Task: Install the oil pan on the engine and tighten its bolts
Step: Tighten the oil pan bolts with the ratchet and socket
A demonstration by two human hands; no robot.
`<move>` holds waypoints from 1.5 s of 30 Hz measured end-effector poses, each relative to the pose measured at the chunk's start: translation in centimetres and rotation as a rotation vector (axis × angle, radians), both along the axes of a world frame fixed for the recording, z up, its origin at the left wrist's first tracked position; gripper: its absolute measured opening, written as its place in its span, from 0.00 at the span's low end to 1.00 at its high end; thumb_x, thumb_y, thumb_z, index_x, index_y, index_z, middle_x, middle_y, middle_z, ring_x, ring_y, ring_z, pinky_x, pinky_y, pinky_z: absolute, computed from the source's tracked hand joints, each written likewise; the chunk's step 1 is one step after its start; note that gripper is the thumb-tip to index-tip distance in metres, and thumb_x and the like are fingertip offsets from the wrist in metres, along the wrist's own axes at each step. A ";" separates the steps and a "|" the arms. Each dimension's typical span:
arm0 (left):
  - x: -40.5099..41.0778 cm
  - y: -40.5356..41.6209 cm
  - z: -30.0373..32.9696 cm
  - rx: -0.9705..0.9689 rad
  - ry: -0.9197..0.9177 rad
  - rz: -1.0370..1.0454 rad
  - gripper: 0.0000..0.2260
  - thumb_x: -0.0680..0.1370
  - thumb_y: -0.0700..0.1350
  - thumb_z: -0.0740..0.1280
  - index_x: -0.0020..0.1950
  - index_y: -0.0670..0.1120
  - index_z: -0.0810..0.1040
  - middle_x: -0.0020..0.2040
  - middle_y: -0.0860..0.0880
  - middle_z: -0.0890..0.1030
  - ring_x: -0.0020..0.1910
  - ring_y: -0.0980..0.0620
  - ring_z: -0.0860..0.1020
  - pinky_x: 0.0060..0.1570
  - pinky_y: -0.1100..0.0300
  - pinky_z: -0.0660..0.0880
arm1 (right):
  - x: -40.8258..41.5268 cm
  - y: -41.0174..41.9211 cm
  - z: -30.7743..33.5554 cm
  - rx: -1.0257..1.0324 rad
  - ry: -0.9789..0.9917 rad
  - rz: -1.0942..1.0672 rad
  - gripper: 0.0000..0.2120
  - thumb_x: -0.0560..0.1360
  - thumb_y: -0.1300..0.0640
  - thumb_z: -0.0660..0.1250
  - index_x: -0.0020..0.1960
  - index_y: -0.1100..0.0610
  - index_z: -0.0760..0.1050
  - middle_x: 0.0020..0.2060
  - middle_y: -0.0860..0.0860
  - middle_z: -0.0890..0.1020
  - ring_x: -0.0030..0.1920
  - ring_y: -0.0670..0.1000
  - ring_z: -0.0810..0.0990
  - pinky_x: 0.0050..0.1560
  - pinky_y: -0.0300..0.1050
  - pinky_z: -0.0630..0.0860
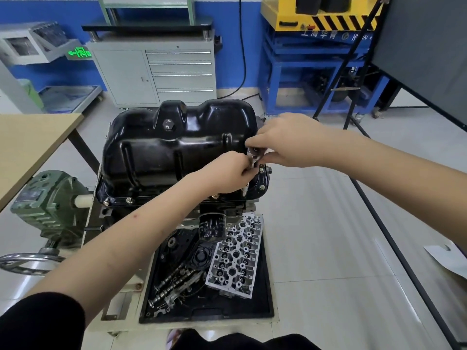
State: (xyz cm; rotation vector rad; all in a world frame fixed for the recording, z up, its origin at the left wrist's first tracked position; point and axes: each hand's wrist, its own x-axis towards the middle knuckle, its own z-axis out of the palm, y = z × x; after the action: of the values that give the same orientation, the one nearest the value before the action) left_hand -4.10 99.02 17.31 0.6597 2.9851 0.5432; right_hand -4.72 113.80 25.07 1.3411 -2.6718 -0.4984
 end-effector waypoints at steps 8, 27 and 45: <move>0.5 0.7 -0.5 0.078 0.032 0.114 0.15 0.80 0.47 0.56 0.35 0.42 0.69 0.29 0.49 0.70 0.34 0.46 0.72 0.34 0.58 0.66 | 0.3 -0.6 0.0 -0.001 0.078 -0.156 0.23 0.74 0.36 0.55 0.38 0.57 0.66 0.28 0.50 0.68 0.34 0.53 0.68 0.32 0.43 0.64; 0.6 -0.5 -0.2 0.056 -0.036 -0.017 0.15 0.79 0.44 0.58 0.33 0.42 0.67 0.33 0.46 0.72 0.34 0.47 0.70 0.33 0.59 0.60 | -0.5 0.0 0.2 -0.019 -0.019 0.006 0.13 0.76 0.46 0.60 0.57 0.50 0.72 0.42 0.46 0.76 0.47 0.51 0.71 0.38 0.46 0.69; 0.4 -0.3 -0.3 0.010 -0.041 -0.020 0.18 0.79 0.44 0.59 0.29 0.48 0.61 0.30 0.50 0.68 0.34 0.47 0.68 0.35 0.59 0.61 | -0.3 0.0 0.3 0.061 0.007 0.093 0.14 0.76 0.50 0.62 0.61 0.49 0.71 0.53 0.47 0.77 0.56 0.51 0.70 0.51 0.47 0.68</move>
State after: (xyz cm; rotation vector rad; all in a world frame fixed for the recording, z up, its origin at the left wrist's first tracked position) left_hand -3.67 98.76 17.01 0.6697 2.9366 0.5642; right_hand -4.99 113.79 25.40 1.4692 -2.5933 -0.5767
